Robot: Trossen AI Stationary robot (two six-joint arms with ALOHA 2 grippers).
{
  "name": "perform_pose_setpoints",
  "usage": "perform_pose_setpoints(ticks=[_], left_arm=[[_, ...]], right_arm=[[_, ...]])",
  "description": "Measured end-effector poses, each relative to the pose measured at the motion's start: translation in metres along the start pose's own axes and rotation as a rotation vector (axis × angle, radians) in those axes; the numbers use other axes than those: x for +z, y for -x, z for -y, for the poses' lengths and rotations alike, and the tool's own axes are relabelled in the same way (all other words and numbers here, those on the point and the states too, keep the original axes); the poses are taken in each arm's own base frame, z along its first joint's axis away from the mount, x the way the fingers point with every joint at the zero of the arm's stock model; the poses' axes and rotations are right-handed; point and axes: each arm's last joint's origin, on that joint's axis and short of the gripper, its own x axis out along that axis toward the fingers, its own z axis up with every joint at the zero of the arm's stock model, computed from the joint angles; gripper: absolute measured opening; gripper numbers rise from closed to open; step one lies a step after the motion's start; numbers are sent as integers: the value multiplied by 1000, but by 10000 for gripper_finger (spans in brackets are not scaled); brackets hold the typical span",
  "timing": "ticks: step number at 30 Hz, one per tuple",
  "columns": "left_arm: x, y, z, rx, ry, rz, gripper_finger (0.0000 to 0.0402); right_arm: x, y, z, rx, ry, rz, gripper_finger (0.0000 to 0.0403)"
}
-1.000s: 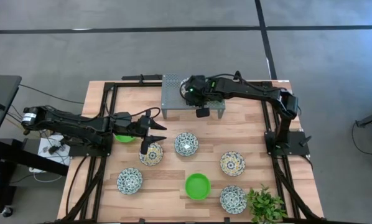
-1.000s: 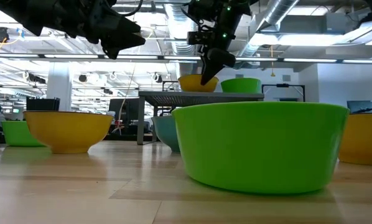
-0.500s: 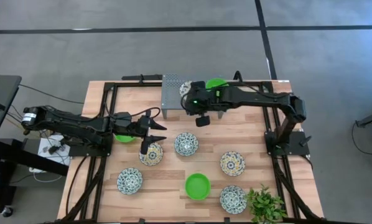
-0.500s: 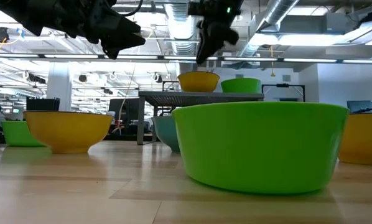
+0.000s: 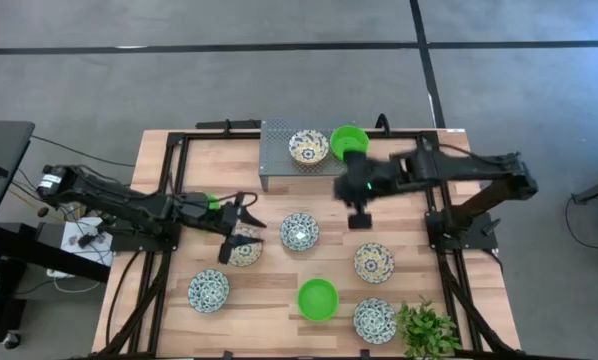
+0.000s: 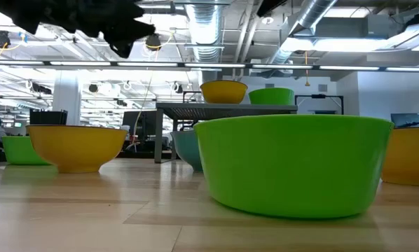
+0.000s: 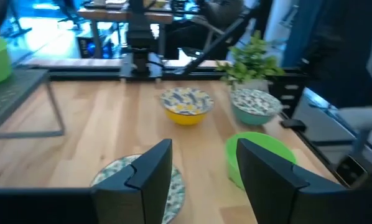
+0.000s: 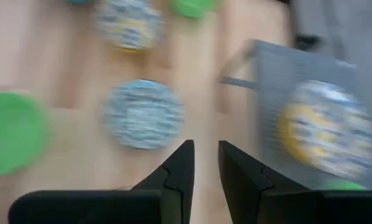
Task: Pick & Place Mini bowls
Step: Put the blue patterned bowl on the shelf
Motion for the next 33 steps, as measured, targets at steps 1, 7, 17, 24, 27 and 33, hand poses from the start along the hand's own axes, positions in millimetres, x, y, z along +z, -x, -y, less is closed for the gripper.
perform_pose_setpoints(ticks=[1, 7, 17, 24, 27, 33], left_arm=[[0, 0, 3, -14, -18, -1, 177], [-11, -12, 12, -55, -72, -66, 174], [-13, -75, -2, 24, -116, -216, 206], [-25, -102, -4, -20, -95, -379, 216], [-37, -109, -5, -21, -95, -429, 216], [-55, -116, -13, 15, -93, -496, 216]], right_arm=[[-5, -3, -9, 39, 3, 24, 68], [-47, -36, -55, 129, -16, 143, 68], [-90, -51, -74, 161, -97, 161, 68], [-115, -39, -62, 126, -78, 302, 68], [-134, -40, -59, 111, -106, 367, 68], [-164, -50, -53, 91, -169, 473, 68]])
